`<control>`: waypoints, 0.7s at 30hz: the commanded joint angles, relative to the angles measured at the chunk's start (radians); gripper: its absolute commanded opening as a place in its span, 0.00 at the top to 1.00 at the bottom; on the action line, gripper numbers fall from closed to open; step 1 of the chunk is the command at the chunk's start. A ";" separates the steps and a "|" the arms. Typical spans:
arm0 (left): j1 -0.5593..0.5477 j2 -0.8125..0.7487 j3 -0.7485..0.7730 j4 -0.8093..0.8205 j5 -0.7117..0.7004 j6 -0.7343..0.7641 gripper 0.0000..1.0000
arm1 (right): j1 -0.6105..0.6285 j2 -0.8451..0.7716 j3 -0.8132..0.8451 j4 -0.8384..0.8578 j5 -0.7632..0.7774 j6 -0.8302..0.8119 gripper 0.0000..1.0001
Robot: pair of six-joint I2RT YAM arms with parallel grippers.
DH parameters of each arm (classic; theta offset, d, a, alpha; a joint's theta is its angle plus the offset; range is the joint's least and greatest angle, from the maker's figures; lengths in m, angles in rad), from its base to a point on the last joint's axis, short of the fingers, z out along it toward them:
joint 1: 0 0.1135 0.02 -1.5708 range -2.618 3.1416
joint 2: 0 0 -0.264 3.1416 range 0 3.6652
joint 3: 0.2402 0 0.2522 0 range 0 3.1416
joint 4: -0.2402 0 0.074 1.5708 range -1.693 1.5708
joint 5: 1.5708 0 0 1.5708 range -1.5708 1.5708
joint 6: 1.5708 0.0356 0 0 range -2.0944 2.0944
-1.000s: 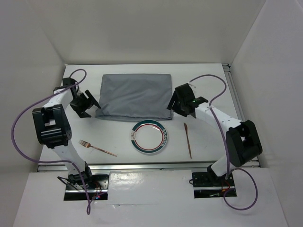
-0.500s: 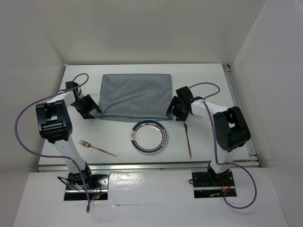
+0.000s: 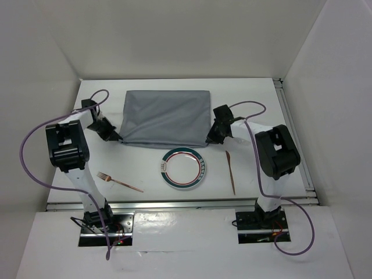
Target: Set the dinner table for one person
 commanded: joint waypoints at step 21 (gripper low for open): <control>0.059 -0.434 0.412 -0.136 0.260 0.004 1.00 | -0.054 -0.427 0.380 -0.110 0.133 -0.182 1.00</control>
